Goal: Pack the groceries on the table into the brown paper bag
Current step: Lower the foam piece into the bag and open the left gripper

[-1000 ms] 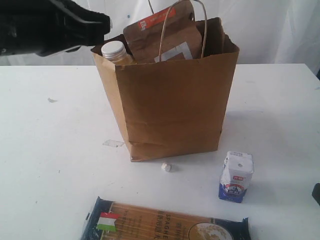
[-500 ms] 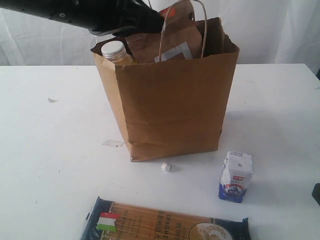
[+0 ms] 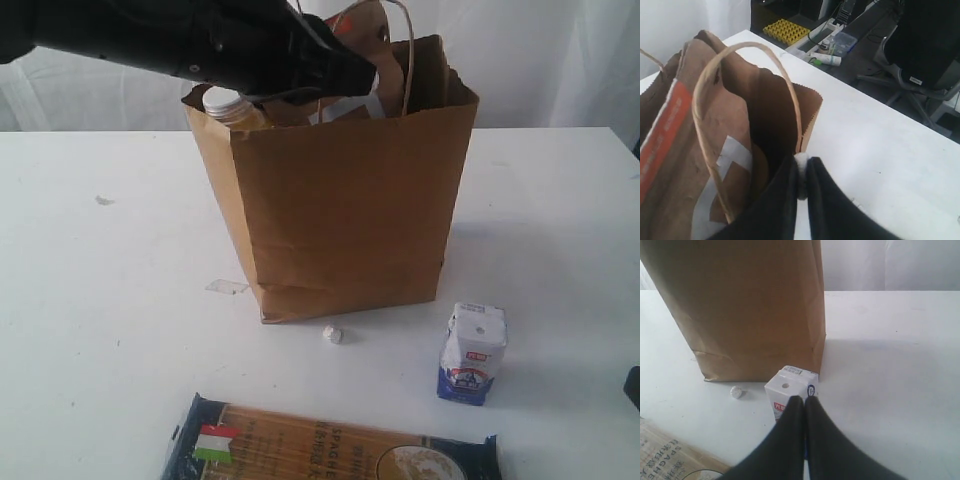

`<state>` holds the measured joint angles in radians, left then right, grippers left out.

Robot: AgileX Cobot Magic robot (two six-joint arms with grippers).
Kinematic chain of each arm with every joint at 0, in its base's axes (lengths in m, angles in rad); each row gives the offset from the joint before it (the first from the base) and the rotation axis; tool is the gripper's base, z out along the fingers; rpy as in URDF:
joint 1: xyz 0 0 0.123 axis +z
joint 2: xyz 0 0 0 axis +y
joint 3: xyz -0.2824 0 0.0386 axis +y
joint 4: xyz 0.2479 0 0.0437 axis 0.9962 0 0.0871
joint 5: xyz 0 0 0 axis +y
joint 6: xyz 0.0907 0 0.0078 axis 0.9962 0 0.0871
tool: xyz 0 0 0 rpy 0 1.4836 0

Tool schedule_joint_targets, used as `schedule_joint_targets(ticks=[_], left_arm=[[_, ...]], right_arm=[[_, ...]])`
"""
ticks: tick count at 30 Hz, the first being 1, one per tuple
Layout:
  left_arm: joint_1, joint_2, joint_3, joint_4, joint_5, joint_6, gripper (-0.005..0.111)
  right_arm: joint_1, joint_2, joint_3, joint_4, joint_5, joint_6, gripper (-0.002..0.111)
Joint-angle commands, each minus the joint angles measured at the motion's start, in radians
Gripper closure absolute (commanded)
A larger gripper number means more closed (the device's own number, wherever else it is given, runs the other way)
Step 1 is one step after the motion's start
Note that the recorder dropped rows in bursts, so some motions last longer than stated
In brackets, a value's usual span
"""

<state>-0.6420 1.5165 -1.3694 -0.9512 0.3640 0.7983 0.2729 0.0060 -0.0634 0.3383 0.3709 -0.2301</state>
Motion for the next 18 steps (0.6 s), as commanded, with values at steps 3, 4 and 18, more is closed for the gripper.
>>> schedule_joint_targets(ticks=[3, 4, 18], left_arm=[[-0.025, 0.026, -0.018, -0.036, -0.076, 0.040, 0.107], [-0.025, 0.032, -0.027, -0.036, -0.075, 0.040, 0.107], [-0.029, 0.114, -0.099, 0.039, -0.104, -0.054, 0.067]], right_arm=[[-0.004, -0.006, 0.005, 0.001, -0.005, -0.001, 0.108], [-0.004, -0.006, 0.005, 0.001, -0.005, -0.001, 0.108], [-0.004, -0.006, 0.005, 0.001, -0.005, -0.001, 0.108]])
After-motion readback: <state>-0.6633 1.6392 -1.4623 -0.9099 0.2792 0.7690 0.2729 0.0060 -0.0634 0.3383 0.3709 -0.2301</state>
